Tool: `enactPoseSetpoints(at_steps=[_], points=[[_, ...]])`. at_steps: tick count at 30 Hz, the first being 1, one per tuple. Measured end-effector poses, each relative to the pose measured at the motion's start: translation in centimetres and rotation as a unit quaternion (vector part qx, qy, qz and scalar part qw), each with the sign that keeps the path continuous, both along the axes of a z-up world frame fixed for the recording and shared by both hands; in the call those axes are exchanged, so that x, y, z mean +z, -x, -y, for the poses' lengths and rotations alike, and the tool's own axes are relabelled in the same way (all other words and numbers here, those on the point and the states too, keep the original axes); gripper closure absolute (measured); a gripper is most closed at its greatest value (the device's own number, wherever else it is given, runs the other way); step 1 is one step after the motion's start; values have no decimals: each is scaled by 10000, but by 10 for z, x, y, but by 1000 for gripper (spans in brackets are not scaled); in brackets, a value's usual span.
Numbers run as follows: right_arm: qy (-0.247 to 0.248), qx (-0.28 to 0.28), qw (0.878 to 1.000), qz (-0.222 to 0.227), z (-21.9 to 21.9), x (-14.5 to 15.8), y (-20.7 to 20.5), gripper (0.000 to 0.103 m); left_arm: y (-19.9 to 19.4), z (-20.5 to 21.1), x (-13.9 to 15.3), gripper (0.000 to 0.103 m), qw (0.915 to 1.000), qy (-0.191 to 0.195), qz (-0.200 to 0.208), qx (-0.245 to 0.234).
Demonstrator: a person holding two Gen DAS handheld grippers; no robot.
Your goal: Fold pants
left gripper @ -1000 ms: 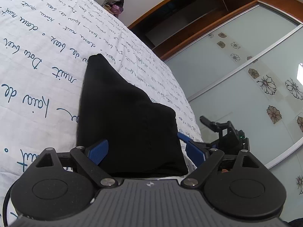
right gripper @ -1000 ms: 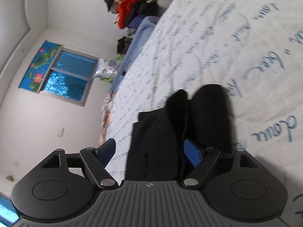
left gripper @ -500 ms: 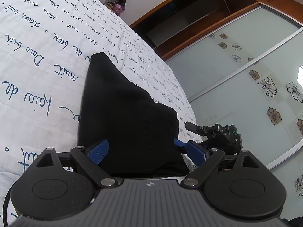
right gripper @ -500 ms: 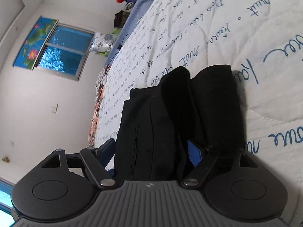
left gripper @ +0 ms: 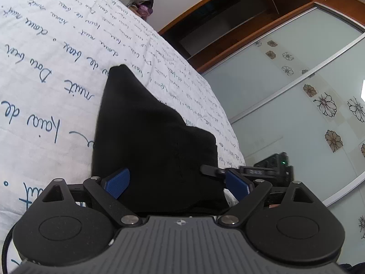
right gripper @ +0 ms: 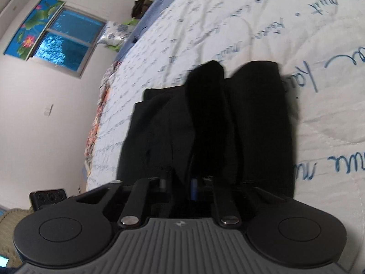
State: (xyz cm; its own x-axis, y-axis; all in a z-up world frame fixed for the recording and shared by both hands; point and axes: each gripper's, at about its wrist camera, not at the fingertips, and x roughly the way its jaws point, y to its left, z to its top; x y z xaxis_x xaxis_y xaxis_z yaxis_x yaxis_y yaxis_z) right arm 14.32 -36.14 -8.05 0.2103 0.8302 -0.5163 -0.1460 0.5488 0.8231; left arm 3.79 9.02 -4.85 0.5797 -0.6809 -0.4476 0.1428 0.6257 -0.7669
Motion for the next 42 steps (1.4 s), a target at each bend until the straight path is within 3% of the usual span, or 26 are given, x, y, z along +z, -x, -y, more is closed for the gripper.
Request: enactPoseSetpoints(at_steps=[5, 9, 11, 14, 16, 18, 20, 22, 24, 25, 27, 28, 29, 30, 32, 33, 34, 35, 38, 40, 42], points=[[-55, -8, 9996, 280, 19, 24, 9, 93, 2, 2, 7, 9, 9999, -89, 138, -37], [293, -264, 9992, -11, 41, 1, 9, 93, -2, 10, 8, 9, 9997, -197, 114, -46], [-23, -444, 9989, -146, 50, -12, 10, 93, -4, 21, 15, 9, 9989, -337, 293, -106], [-127, -580, 9981, -174, 52, -16, 15, 93, -4, 45, 32, 9, 9930, -719, 888, -312], [-259, -670, 9970, -272, 58, -17, 17, 92, -7, 63, 33, 9, 9830, -1257, 1244, -487], [-238, -839, 9956, -351, 65, -13, 20, 89, -16, 74, 17, 10, 9819, -1474, 987, -663], [-31, -1339, 9910, -37, 76, 6, 22, 89, -22, 77, -1, 11, 9837, -1497, 701, -708], [91, -1861, 9815, 446, 80, 30, 22, 86, -19, 81, -2, 10, 9793, -1701, 859, -687], [-195, -1944, 9781, 711, 69, 45, 17, 86, -20, 86, 6, 10, 9750, -1859, 982, -720], [-315, -1856, 9793, 747, 58, 50, 11, 84, -23, 89, 11, 9, 9738, -1893, 1042, -706], [-337, -1643, 9822, 841, 29, 56, -3, 67, -35, 95, 20, 9, 9725, -1962, 1123, -565], [-224, -1508, 9843, 886, 13, 57, -11, 61, -43, 97, 22, 9, 9716, -2027, 1115, -494], [-83, -1362, 9868, 867, -2, 54, -20, 48, -53, 99, 20, 9, 9703, -2111, 1089, -455], [65, -1243, 9891, 782, -15, 46, -28, 43, -62, 102, 14, 9, 9696, -2210, 971, -413], [624, -1194, 9893, 565, -29, 24, -40, 49, -85, 107, -9, 10, 9702, -2341, 376, -501], [706, -1190, 9886, 601, -28, 12, -41, 68, -87, 106, -16, 8, 9710, -2284, 499, -493], [609, -1366, 9867, 639, -18, 3, -40, 80, -85, 105, -18, 6, 9710, -2245, 613, -541], [560, -1525, 9855, 488, -9, -5, -40, 103, -84, 105, -19, 6, 9700, -2266, 659, -584], [-30, -1767, 9842, 79, 13, -25, -38, 103, -82, 106, -19, 6, 9687, -2321, 678, -556], [147, -1874, 9821, 152, 12, -14, -29, 103, -79, 111, -14, 6, 9665, -2440, 670, -439], [475, -2012, 9769, 540, 9, 11, -7, 101, -72, 115, -6, 6, 9646, -2545, 625, -294]])
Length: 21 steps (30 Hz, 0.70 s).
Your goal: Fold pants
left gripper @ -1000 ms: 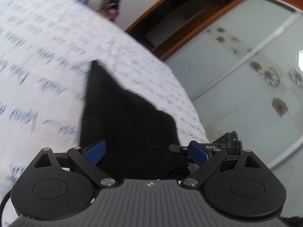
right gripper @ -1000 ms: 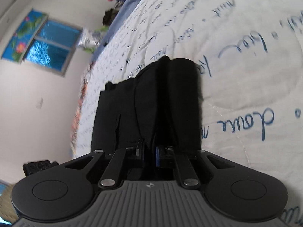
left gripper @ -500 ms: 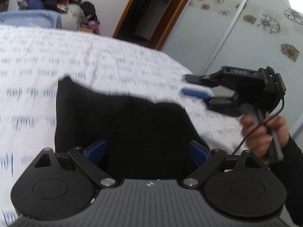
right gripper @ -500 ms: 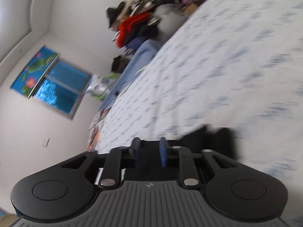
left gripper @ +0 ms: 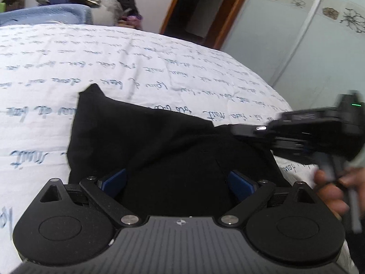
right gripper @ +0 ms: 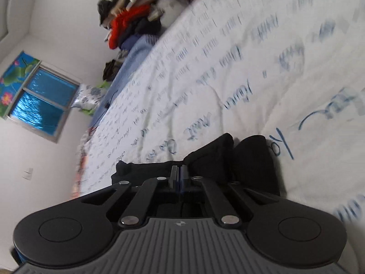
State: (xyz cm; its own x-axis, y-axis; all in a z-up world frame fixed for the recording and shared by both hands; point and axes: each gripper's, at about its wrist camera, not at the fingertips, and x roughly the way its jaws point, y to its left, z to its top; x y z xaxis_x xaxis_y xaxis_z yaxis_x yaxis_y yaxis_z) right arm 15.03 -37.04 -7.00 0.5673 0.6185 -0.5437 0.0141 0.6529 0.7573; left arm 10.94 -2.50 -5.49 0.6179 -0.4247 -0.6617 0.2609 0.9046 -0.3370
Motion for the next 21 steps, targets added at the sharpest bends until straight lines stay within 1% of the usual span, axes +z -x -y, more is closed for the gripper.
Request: enactPoseSetpoints(at_steps=[2, 4, 6, 8, 9, 10, 11, 13, 15, 17, 21], points=[[124, 56, 9991, 401, -8, 22, 25, 99, 8, 3, 6, 6, 10000, -25, 3, 71], [156, 256, 9980, 565, -16, 34, 48, 96, 17, 3, 7, 6, 9999, -113, 8, 74], [338, 430, 9974, 466, -22, 30, 64, 89, 25, 4, 4, 6, 9996, -238, 111, 66], [592, 565, 9963, 270, -29, 13, 71, 89, 29, 6, 1, 6, 9993, -333, 165, 18], [571, 605, 9960, 321, -30, 2, 75, 89, 29, 6, -1, 6, 9992, -359, 168, 16], [405, 554, 9963, 518, -24, -6, 82, 90, 30, 7, -3, 5, 9991, -387, 184, -3], [273, 510, 9968, 543, -21, -10, 84, 91, 29, 9, -4, 5, 9989, -430, 192, -26], [195, 473, 9975, 479, -18, -10, 85, 92, 28, 13, -5, 2, 9985, -498, 197, -61], [425, 537, 9960, 576, -24, -7, 84, 92, 28, 16, -7, 2, 9980, -593, 231, -49], [596, 587, 9934, 783, -28, -7, 87, 92, 29, 17, -8, 2, 9980, -579, 246, 12], [457, 513, 9938, 877, -24, -7, 91, 91, 31, 19, -9, 2, 9974, -651, 303, 12]])
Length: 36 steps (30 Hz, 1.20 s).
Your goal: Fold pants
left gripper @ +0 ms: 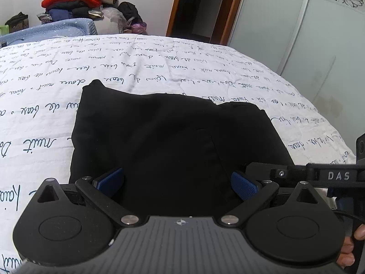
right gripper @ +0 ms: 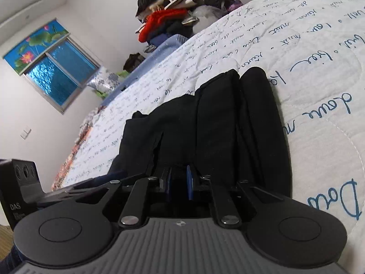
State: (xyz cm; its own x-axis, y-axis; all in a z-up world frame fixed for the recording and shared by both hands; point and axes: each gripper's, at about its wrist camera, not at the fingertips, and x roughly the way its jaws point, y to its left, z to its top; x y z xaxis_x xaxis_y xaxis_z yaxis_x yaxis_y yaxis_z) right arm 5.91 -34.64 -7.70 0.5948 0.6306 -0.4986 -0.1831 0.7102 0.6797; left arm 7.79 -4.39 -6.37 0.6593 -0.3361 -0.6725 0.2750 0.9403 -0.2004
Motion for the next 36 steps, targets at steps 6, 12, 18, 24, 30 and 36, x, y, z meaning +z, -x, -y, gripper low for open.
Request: enactPoseSetpoints(at_steps=[6, 12, 18, 24, 30, 36], points=[[427, -428, 9982, 6, -1, 31, 24, 84, 32, -11, 23, 6, 9990, 253, 124, 346], [824, -204, 9936, 749, -19, 52, 58, 28, 88, -13, 25, 5, 9963, -25, 749, 420], [1393, -192, 9870, 782, -20, 24, 58, 23, 79, 0, 4, 5, 9967, -498, 621, 181], [888, -732, 9889, 944, -5, 58, 69, 22, 91, -7, 17, 4, 9977, -44, 637, 217], [516, -219, 9978, 359, -11, 20, 43, 5, 108, 0, 8, 4, 9964, -485, 677, 162], [854, -738, 9919, 584, -12, 48, 82, 5, 142, -16, 23, 4, 9957, -30, 812, 445]])
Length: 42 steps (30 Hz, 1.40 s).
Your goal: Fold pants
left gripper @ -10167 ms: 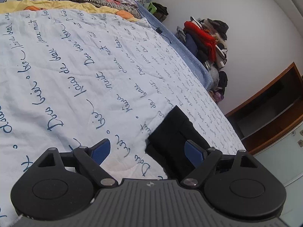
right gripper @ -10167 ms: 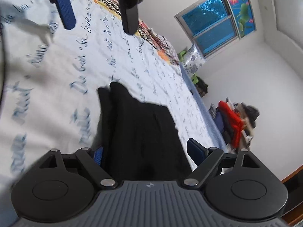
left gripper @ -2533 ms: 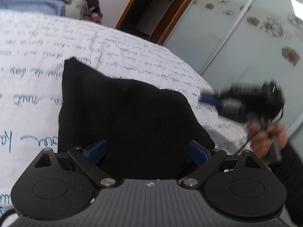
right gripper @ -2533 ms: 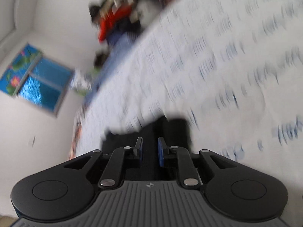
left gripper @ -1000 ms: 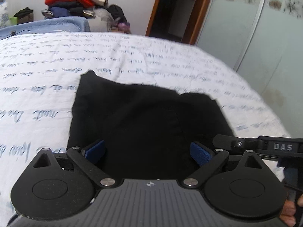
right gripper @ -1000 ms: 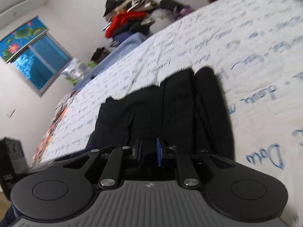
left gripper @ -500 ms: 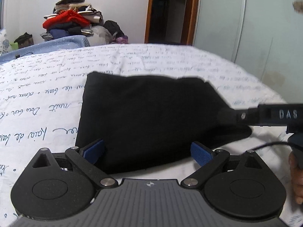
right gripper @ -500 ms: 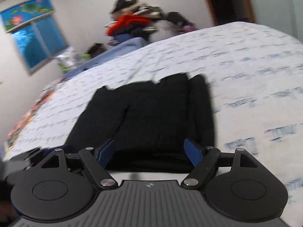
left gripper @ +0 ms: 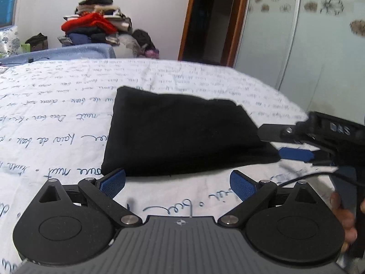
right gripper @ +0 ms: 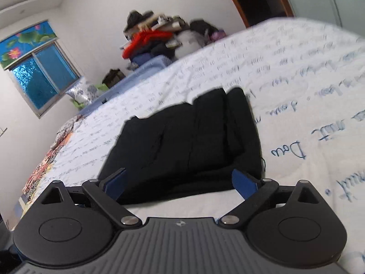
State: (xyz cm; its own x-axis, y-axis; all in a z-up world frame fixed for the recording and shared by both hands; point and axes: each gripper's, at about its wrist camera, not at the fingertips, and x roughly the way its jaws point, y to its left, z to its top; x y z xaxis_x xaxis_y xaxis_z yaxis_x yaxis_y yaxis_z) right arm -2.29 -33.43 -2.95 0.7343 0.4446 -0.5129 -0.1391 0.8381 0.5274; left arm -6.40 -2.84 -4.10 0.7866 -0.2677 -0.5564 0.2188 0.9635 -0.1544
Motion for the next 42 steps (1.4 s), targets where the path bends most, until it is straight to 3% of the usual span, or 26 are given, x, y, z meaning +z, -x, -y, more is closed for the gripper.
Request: enactPoseSetpoints(at_steps=[4, 9, 12, 15, 17, 21, 26, 30, 42], points=[[342, -204, 9987, 330, -12, 2, 31, 5, 14, 9, -8, 4, 9998, -133, -110, 70], [815, -545, 9952, 22, -16, -17, 64, 5, 40, 5, -22, 4, 9963, -280, -356, 724], [889, -642, 9940, 33, -16, -23, 86, 5, 53, 2, -29, 2, 9951, -385, -307, 854], [1488, -567, 9872, 120, -31, -25, 98, 5, 66, 6, -30, 2, 9939, -652, -176, 874], [1726, -625, 9828, 210, -39, -24, 109, 5, 78, 6, -27, 2, 9933, -626, -80, 971], [1799, -688, 9806, 357, -48, -24, 133, 4, 99, 5, -25, 2, 9937, -516, -13, 992], [2082, -587, 9762, 150, -57, -30, 146, 3, 104, 0, -28, 0, 9934, -479, -308, 996], [2477, -527, 9673, 160, -66, -31, 155, 3, 111, 1, -29, 0, 9925, -645, -375, 970], [2579, -484, 9649, -41, -69, -29, 157, 1, 107, -2, -29, 0, 9929, -636, -526, 863]])
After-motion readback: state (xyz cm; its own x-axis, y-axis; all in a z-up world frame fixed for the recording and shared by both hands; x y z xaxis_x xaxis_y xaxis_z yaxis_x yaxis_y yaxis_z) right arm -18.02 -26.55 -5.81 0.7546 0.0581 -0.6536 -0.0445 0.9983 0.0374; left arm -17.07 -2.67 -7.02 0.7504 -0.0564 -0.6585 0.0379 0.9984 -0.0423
